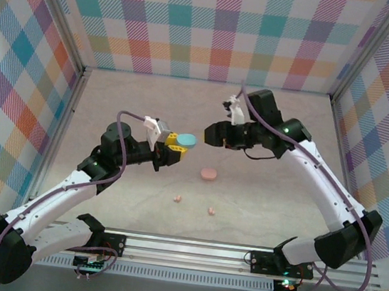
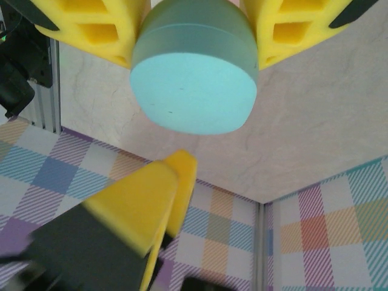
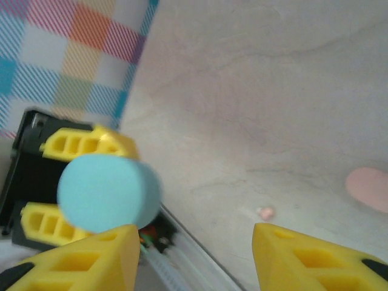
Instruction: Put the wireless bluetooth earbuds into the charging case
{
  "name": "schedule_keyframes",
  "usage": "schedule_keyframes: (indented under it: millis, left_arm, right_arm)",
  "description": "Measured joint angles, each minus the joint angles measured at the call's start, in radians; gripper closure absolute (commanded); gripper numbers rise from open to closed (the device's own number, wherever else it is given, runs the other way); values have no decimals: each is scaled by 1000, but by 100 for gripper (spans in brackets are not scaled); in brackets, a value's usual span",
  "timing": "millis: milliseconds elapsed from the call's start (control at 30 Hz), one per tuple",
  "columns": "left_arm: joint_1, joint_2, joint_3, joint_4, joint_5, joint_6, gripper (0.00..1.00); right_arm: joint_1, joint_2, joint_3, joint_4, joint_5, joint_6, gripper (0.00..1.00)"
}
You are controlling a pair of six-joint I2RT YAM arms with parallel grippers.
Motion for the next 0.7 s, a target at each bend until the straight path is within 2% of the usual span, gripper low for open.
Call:
schedule_keyframes:
  millis: [133, 333, 533, 700]
  left_arm:
    - [0, 12, 19, 27, 5, -23, 71]
    - [0, 42, 43, 101, 27, -69, 71]
    - [1, 60, 49, 177, 30, -115, 71]
    - [2, 80, 65, 198, 30, -134, 71]
  right_arm:
    - [-56, -43, -162, 196, -120, 172, 42]
    - [-56, -42, -210, 443, -277, 372, 39]
    - [-68, -40, -243, 600, -343, 492, 38]
    - [-79, -35, -250, 649, -362, 536, 39]
